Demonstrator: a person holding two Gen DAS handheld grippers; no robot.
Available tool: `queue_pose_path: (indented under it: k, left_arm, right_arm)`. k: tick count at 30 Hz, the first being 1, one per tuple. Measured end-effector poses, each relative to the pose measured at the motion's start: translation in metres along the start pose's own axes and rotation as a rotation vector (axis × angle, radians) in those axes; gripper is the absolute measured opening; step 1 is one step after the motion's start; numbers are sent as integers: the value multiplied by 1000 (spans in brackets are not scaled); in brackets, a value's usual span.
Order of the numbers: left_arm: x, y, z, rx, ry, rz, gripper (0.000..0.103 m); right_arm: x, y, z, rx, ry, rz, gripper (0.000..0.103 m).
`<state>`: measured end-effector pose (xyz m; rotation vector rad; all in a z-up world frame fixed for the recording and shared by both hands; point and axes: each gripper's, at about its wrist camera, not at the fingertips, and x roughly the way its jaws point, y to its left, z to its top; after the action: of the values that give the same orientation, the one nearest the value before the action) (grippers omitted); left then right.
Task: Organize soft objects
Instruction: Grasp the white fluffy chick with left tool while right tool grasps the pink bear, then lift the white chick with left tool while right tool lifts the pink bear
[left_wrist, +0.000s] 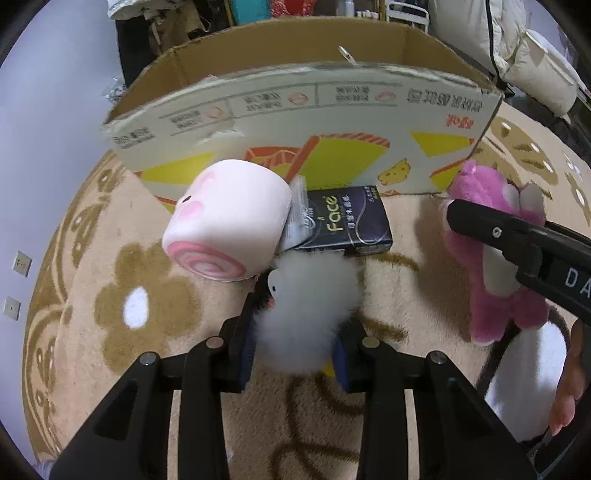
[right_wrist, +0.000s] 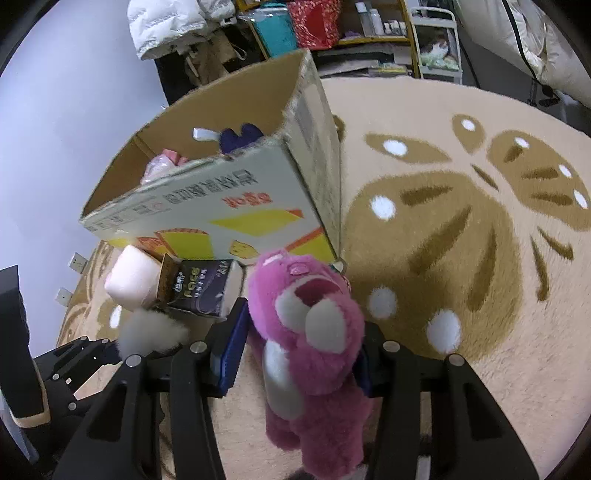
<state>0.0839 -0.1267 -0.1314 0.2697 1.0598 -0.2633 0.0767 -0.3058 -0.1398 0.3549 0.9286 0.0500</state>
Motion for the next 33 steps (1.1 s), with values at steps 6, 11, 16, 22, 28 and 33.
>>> queue_pose_path:
  k: [6,11,16,22,28,33]
  left_arm:
    - [-10,16,-4,-48,-21,7,33]
    - [-28,17,0,-58,-75,32,33]
    - [-41,38,6,-102,-124,42,33]
    - [-62,58,18,-128,-191,84,33]
    - [-75,80,38,-150,-254,83,33]
    - [-86,88,62,-144,-303,105,33]
  right_arm:
    - [-12,7,5,-27,-40,10,52]
    - [-29,13,12,-49,-102,32,52]
    - [-44,22,16,-74,-144,40,52]
    - [-59,26,22,-97,-200,56,52]
    - [-80,36,28,-125,-263,66,52]
    - [-94,47,41,-162,-313,58,52]
